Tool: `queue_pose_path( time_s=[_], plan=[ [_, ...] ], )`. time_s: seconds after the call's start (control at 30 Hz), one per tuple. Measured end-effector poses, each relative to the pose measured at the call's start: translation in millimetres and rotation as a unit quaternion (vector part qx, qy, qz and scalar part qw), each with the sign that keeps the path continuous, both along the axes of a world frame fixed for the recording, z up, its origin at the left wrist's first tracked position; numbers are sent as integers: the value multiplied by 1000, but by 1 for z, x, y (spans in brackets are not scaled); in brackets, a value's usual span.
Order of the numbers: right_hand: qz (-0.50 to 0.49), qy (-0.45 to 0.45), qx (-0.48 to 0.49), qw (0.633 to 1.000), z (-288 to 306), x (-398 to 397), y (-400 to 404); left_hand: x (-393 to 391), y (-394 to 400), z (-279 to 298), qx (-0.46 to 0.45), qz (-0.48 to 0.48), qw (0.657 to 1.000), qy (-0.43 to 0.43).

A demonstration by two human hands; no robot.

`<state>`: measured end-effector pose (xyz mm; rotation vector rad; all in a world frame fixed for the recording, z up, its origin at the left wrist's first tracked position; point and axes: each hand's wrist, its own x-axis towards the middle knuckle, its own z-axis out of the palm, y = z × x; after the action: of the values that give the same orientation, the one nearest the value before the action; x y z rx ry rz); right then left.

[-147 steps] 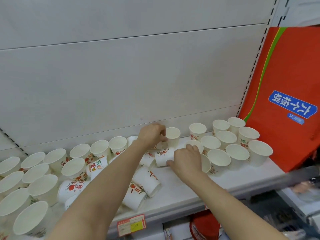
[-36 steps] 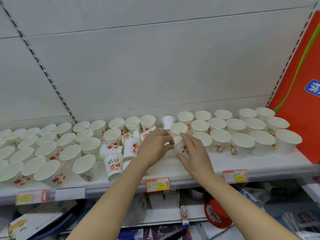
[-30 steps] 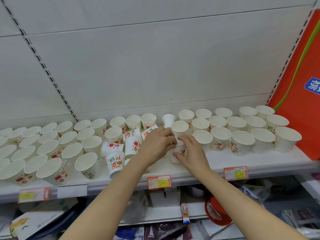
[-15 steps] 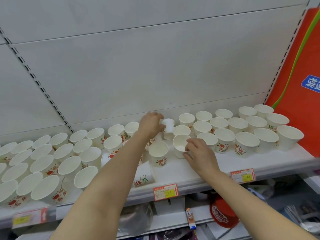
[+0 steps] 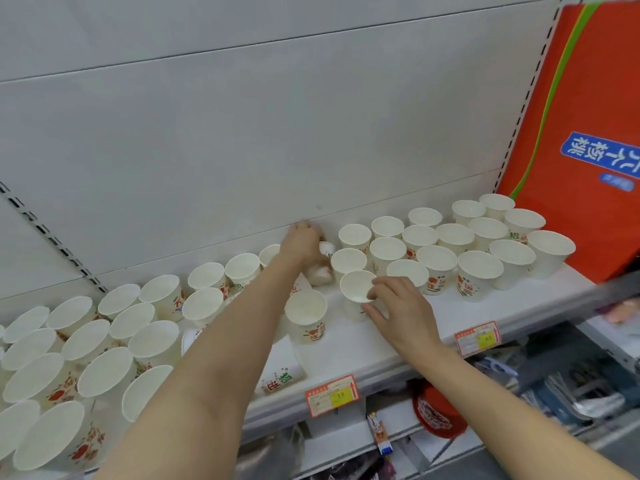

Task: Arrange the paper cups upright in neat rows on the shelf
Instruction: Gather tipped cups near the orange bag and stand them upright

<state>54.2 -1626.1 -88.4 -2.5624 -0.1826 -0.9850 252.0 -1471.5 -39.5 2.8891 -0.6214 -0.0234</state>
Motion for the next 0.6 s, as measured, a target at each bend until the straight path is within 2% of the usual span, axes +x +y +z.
queue_pose_path(
  time_s=[0.23,0.33,0.5,0.6],
  plan=[
    [-13,-20,13,1000,-8,2,6,-24,14,10,-86,30,996,-14],
    [-8,-17,4,1000,-9,5,11,-37,25,7,-84,14,995,-43],
    [-12,-34,-6,999,-2,4,17,-53,42,14,-105,-13,994,-13],
    [45,-60,-14,997,5,-1,33,-68,61,30,-142,18,989,-31]
  ],
)
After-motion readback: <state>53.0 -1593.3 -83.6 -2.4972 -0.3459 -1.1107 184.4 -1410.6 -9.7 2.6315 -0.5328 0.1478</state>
